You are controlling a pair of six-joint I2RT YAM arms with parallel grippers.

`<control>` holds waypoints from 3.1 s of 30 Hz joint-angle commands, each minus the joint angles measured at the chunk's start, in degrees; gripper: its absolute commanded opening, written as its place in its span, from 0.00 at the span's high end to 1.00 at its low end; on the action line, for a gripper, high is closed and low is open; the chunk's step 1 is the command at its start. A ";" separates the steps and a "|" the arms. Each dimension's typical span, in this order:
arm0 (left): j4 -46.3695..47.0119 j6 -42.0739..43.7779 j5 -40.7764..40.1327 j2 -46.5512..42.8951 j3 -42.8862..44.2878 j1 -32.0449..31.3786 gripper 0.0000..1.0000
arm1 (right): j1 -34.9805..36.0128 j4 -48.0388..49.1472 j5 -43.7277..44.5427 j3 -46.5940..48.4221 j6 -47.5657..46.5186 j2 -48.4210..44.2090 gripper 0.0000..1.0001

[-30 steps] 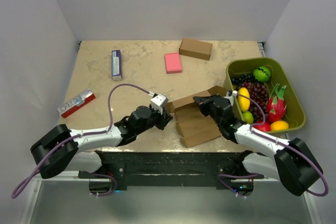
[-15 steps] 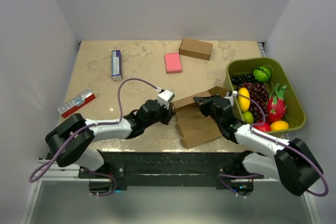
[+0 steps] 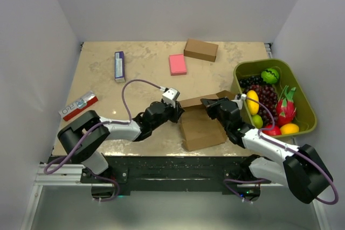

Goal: Fold the paper box

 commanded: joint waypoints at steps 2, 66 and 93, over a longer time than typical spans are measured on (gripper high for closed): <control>11.67 -3.62 0.75 1.24 -1.17 0.03 0.79 | -0.17 0.41 3.22 -0.45 -1.03 -1.11 1.00; 9.75 5.00 6.66 -1.83 -12.59 4.25 0.34 | -0.17 2.52 2.95 -0.71 -1.04 1.71 1.00; 25.91 5.35 17.01 0.44 -16.73 3.54 0.39 | -0.17 16.76 3.30 -12.05 -13.95 -2.68 1.00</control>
